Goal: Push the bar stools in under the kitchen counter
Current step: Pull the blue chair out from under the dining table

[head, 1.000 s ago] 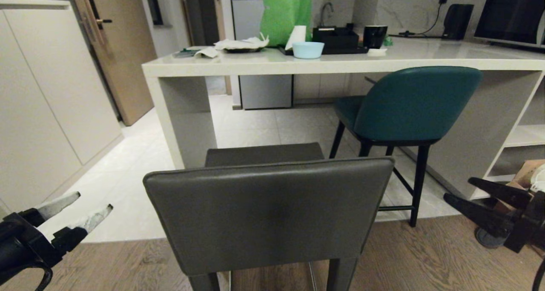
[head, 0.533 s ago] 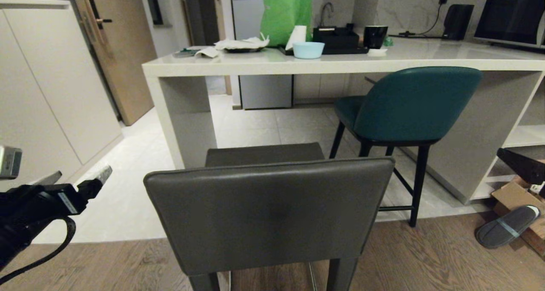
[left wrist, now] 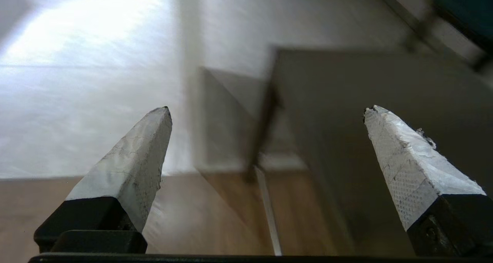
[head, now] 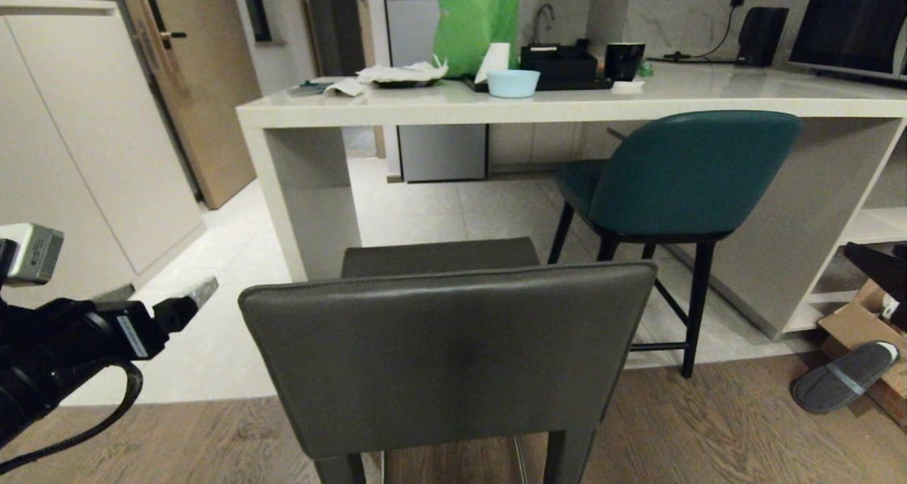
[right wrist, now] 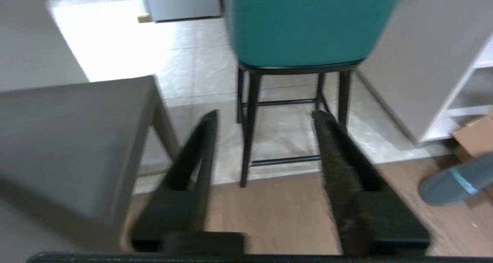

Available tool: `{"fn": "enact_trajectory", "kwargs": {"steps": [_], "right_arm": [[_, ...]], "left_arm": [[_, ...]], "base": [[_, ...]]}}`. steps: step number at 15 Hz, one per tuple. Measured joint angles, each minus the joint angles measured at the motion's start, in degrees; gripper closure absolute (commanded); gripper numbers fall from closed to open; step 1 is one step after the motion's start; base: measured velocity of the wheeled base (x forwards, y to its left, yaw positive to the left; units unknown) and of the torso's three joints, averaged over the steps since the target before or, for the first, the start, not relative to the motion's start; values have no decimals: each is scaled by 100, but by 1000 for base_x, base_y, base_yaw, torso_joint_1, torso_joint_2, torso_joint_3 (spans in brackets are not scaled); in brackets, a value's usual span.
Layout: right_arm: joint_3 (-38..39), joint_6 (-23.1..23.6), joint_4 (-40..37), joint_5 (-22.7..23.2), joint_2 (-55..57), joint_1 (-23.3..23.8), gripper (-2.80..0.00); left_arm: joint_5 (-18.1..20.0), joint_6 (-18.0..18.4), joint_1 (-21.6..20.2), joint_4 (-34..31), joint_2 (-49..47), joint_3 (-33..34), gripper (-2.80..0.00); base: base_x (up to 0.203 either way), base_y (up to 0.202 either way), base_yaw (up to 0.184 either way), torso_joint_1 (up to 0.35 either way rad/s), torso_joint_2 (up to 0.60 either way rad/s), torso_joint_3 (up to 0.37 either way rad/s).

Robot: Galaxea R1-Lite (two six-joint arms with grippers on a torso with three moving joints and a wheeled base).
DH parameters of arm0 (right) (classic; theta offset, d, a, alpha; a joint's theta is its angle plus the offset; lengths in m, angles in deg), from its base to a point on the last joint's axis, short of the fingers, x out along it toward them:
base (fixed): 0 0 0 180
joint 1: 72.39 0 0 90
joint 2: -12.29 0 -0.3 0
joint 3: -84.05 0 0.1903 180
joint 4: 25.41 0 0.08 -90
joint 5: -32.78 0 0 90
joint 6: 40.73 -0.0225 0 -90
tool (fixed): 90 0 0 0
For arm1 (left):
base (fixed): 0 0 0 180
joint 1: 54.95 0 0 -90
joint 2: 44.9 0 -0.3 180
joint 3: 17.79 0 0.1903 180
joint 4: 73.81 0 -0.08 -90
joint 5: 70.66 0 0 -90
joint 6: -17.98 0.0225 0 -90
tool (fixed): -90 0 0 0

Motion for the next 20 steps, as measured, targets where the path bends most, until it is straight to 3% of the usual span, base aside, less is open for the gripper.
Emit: {"fn": "enact_trajectory", "kwargs": {"steps": [3,7,8,14,20], "right_arm": [[12,4,-365,-13,-353,-92,0],[-275,6,-1602,0,-1260,-120,0],[-353,9,-1921,0,-1496,-118,0],[-490,7,-3167,-2,-2730,-95,0],[-993,95,-4474,95,-3896,-5,0]], "left_arm": [[70,-77,230,-605,705,87,-280],[88,-89,279,-1683,1870,-8,-280],[86,-94,279,-2040,2166,-59,0],[109,-88,323,-3498,3676,-257,0],[90,23,358,-5454,5356,-1188,0]], "base": [[0,0,0,0,0,0],[0,0,0,0,0,0],[0,0,0,0,0,0],[0,0,0,0,0,0],[0,0,0,0,0,0]]}}
